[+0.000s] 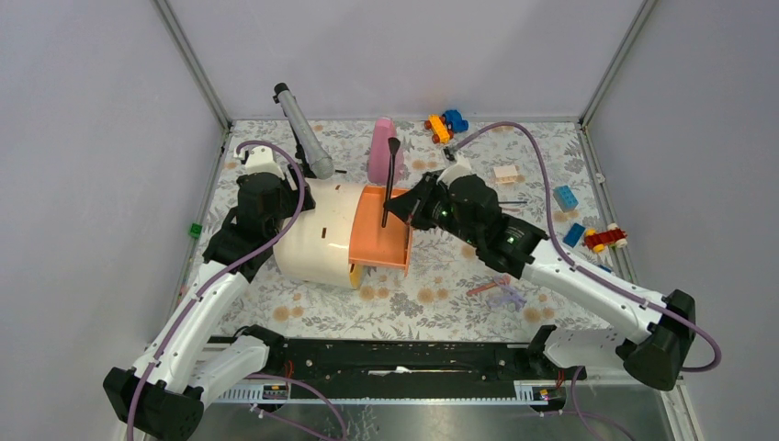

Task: Organize the makeup
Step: Place the makeup brush in the drawer.

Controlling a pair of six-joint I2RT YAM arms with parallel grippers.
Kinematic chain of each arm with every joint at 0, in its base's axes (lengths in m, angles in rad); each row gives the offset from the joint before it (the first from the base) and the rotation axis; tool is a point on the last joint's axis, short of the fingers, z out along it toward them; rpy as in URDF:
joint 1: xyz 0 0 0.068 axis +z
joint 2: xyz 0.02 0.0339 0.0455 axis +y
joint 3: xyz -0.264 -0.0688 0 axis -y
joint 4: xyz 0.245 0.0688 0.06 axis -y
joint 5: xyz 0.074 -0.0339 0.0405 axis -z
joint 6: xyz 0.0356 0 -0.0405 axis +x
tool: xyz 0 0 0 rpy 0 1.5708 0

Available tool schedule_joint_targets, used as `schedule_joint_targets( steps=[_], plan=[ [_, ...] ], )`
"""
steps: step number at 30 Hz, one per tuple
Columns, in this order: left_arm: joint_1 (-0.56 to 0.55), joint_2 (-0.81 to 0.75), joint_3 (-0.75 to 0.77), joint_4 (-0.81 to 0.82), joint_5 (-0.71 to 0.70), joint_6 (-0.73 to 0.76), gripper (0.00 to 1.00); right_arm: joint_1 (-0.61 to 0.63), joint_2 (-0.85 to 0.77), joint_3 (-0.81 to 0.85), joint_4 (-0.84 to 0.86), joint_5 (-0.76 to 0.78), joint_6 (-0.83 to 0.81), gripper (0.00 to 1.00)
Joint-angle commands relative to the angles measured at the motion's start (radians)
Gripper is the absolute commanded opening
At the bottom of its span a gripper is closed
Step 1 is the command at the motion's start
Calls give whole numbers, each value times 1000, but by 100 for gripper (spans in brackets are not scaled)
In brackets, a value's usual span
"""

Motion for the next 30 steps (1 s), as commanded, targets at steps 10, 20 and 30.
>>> schedule_joint_targets(
  steps=[10,20,30],
  plan=[
    [4,-2,-19,-5,1,20,75,93,192,272,-315,178,-21,4],
    [4,0,-18,-5,6,20,75,110,208,306,-338,219,-46,38],
    [4,-2,-19,-7,2,21,75,110,108,262,-357,326,-69,44]
  ],
)
